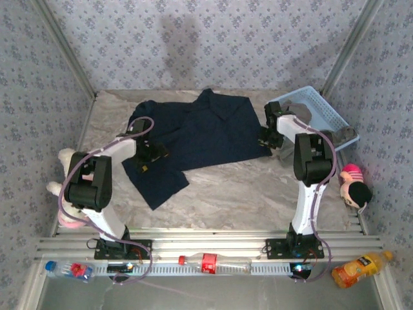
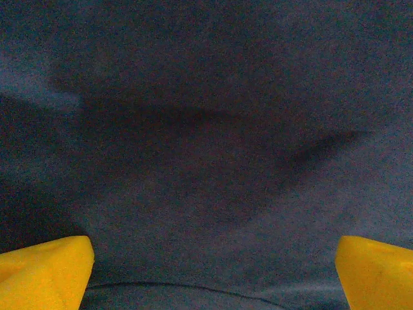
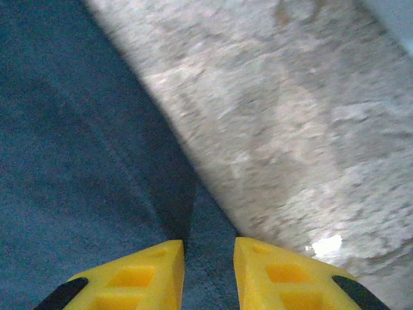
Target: Fold and stack the mixed laundry pile
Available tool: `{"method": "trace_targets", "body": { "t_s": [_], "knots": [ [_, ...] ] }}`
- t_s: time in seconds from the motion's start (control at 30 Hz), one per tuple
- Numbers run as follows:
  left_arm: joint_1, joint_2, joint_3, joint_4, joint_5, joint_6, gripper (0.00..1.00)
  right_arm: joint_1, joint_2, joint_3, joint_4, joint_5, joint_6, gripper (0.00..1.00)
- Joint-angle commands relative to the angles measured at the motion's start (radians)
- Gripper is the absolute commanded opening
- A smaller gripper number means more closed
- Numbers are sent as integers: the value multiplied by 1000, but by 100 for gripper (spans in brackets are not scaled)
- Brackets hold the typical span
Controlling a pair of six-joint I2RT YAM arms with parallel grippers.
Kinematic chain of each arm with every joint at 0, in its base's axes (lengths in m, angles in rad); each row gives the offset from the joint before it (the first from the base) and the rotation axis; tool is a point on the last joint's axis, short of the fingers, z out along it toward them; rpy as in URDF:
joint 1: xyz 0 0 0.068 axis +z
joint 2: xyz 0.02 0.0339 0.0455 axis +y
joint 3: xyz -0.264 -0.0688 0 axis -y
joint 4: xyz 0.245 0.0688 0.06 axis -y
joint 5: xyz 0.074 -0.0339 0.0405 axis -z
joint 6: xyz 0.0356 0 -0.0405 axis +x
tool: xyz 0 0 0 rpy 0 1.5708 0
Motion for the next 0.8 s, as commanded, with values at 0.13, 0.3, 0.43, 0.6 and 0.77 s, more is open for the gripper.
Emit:
{"method": "trace_targets", "body": {
  "t_s": [0.13,0.3,0.43,0.6,0.77],
  "knots": [
    [-66,-68,41,-284,-1,98,97,56,-46,62,-101,106,-75,32],
    [-56,-139,69,-248,26,56,97,157,-138,31,-59,73,-64,40],
    [0,-72,169,-129,26,69,94,250,-123,54,-13,41,-24,44],
    [19,110,319,-72,31,103,7,286,6,160,-27,-22,50,44],
    [33,194,316,-47,-19,127,0,288,84,180,1,39,91,43]
  ]
}}
